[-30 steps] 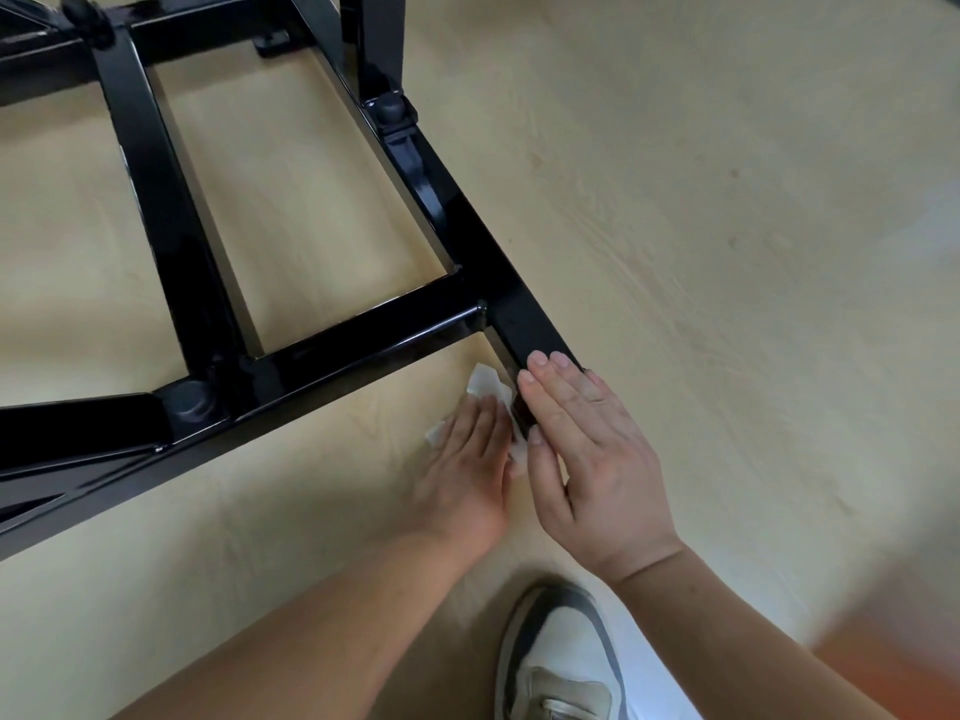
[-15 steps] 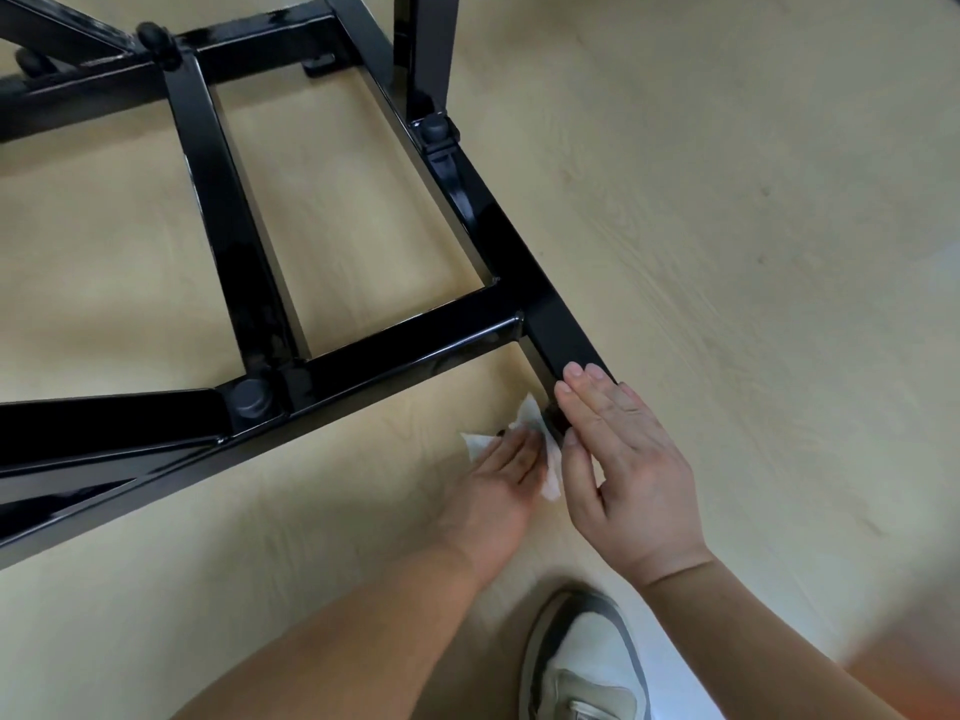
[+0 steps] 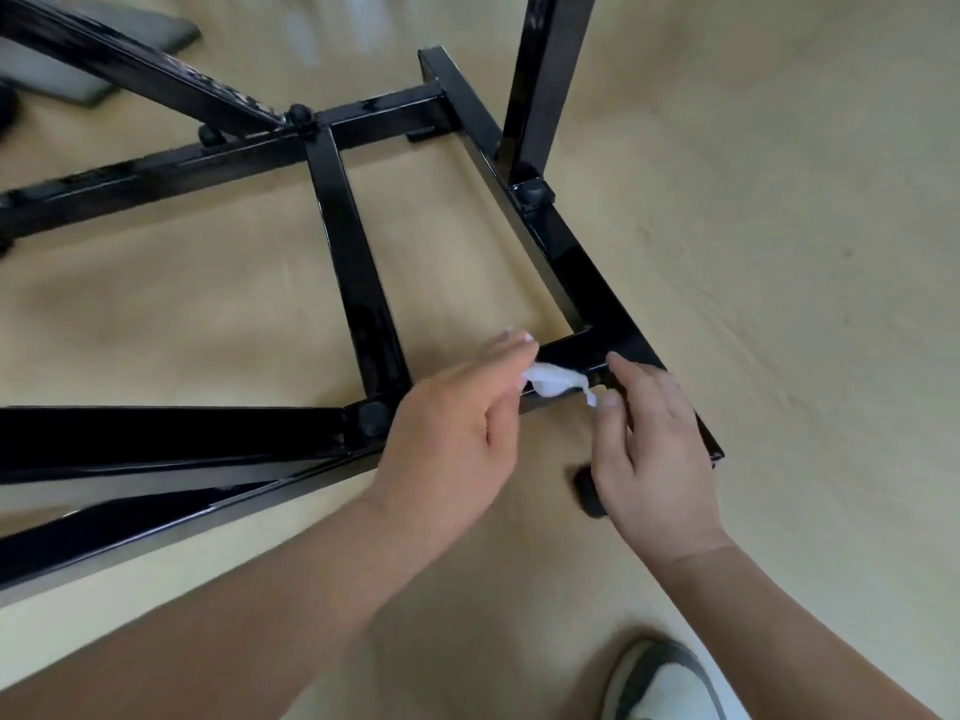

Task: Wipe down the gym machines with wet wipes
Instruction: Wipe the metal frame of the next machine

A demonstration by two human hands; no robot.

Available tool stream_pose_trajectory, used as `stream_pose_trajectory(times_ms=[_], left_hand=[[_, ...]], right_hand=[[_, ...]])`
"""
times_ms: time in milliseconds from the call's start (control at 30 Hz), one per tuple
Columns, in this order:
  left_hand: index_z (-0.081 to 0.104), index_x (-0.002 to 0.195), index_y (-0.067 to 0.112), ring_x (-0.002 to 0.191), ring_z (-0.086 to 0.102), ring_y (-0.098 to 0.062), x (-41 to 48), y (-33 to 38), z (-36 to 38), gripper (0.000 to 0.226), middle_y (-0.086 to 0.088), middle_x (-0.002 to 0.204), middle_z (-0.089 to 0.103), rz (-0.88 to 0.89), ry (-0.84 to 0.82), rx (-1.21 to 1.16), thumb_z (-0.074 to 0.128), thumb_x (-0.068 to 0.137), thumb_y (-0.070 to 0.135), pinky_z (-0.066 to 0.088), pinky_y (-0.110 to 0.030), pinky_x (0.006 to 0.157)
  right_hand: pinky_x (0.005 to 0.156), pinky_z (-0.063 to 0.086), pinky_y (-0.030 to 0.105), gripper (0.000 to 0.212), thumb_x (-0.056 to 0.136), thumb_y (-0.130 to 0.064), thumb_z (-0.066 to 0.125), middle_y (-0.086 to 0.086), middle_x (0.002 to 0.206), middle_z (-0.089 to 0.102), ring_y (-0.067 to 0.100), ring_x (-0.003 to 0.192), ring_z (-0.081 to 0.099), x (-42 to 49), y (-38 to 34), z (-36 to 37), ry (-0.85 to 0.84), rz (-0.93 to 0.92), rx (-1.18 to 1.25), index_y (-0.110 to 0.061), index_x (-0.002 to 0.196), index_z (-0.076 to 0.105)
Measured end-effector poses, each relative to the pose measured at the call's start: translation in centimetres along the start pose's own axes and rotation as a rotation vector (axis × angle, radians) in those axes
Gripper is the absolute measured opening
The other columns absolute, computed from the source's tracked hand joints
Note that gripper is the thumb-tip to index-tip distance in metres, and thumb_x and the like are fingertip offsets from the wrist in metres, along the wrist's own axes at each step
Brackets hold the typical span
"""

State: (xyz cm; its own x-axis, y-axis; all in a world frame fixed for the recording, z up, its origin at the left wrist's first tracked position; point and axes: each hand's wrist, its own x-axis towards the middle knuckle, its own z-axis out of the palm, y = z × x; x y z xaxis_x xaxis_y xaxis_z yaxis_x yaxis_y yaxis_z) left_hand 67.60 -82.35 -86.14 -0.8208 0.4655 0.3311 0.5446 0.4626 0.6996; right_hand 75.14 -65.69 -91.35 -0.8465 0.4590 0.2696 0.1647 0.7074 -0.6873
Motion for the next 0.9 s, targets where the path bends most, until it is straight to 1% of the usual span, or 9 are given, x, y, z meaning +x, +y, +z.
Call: stream_pose_trajectory(times_ms=[67, 167, 233, 300, 467, 667, 733, 800, 900], left_hand=[[0.067, 0.130, 0.008, 0.137, 0.053, -0.013, 1.1, -1.9, -0.7, 0.034, -0.004, 0.144, 0.061, 0.132, 0.009, 0.188, 0.054, 0.100, 0.002, 0.042, -0.019, 0.107], [0.052, 0.144, 0.008, 0.149, 0.038, -0.027, -0.9, -5.0, 1.3, 0.044, -0.008, 0.157, 0.045, 0.028, -0.322, 0.401, 0.041, 0.103, 0.016, 0.037, -0.033, 0.115], [0.019, 0.163, 0.011, 0.159, 0.004, -0.022, -2.5, -6.3, 2.3, 0.068, -0.006, 0.172, 0.009, -0.019, -0.457, 0.566, 0.022, 0.102, 0.039, 0.011, -0.037, 0.129], [0.002, 0.164, 0.013, 0.158, -0.011, -0.016, -2.8, -6.5, 2.0, 0.076, -0.004, 0.171, -0.009, -0.045, -0.494, 0.608, 0.009, 0.098, 0.050, -0.005, -0.036, 0.129], [0.026, 0.160, 0.004, 0.157, 0.015, -0.027, -4.2, -6.5, 1.6, 0.069, -0.015, 0.168, 0.018, -0.057, -0.352, 0.675, 0.041, 0.098, 0.029, 0.018, -0.044, 0.128], [0.002, 0.164, 0.018, 0.156, -0.018, -0.009, -2.6, -5.4, 3.6, 0.082, 0.002, 0.171, -0.010, 0.071, -0.494, 0.472, 0.047, 0.095, 0.015, 0.000, -0.034, 0.129], [0.004, 0.164, 0.019, 0.154, -0.019, -0.005, -2.8, -5.7, 2.8, 0.083, 0.005, 0.171, -0.011, 0.067, -0.524, 0.410, 0.046, 0.094, 0.009, -0.002, -0.031, 0.128], [0.007, 0.164, 0.018, 0.154, -0.017, -0.002, -3.1, -6.2, 1.8, 0.084, 0.005, 0.171, -0.006, 0.046, -0.537, 0.332, 0.045, 0.091, 0.001, 0.000, -0.030, 0.128], [0.030, 0.160, 0.016, 0.157, 0.008, -0.007, -2.8, -6.2, 1.5, 0.078, 0.002, 0.170, 0.022, -0.001, -0.466, 0.123, 0.046, 0.088, -0.009, 0.016, -0.034, 0.128]], right_hand=[[0.105, 0.034, 0.018, 0.042, 0.101, -0.022, 0.045, 0.002, 0.133, 0.060, 0.018, 0.127, 0.053, 0.5, -1.2, 0.7, -0.043, 0.018, 0.042, -0.009, 0.139, 0.058], [0.101, 0.040, 0.022, 0.041, 0.100, -0.012, 0.053, -0.003, 0.134, 0.060, 0.013, 0.127, 0.053, 0.0, -1.8, 1.8, -0.153, 0.005, 0.052, -0.014, 0.140, 0.058], [0.098, 0.043, 0.023, 0.043, 0.098, -0.008, 0.053, -0.006, 0.135, 0.060, 0.011, 0.126, 0.055, -0.4, -2.0, 2.2, -0.208, -0.004, 0.053, -0.016, 0.139, 0.058], [0.094, 0.046, 0.024, 0.041, 0.098, -0.007, 0.052, -0.008, 0.132, 0.060, 0.010, 0.122, 0.057, -0.8, -1.9, 2.3, -0.229, -0.018, 0.050, -0.018, 0.136, 0.060], [0.096, 0.054, 0.038, 0.040, 0.104, -0.018, 0.048, -0.017, 0.125, 0.062, 0.001, 0.111, 0.059, -2.1, -2.0, 2.4, -0.251, 0.114, 0.154, -0.027, 0.141, 0.059], [0.099, 0.047, 0.014, 0.043, 0.107, -0.015, 0.050, -0.033, 0.125, 0.064, -0.009, 0.119, 0.060, -2.5, -2.8, 2.5, -0.376, 0.199, 0.476, -0.030, 0.147, 0.057], [0.095, 0.050, 0.023, 0.044, 0.105, -0.012, 0.052, -0.022, 0.134, 0.060, -0.005, 0.119, 0.056, -2.4, -2.7, 2.8, -0.304, 0.167, 0.341, -0.026, 0.145, 0.058], [0.081, 0.051, 0.033, 0.039, 0.097, -0.010, 0.059, 0.000, 0.134, 0.050, 0.011, 0.114, 0.053, -2.2, -3.3, 3.3, -0.082, 0.065, 0.032, -0.018, 0.135, 0.063], [0.076, 0.049, 0.031, 0.037, 0.096, -0.018, 0.053, 0.002, 0.122, 0.046, 0.018, 0.108, 0.052, -2.4, -5.0, 4.4, -0.019, -0.003, -0.016, -0.016, 0.131, 0.066]])
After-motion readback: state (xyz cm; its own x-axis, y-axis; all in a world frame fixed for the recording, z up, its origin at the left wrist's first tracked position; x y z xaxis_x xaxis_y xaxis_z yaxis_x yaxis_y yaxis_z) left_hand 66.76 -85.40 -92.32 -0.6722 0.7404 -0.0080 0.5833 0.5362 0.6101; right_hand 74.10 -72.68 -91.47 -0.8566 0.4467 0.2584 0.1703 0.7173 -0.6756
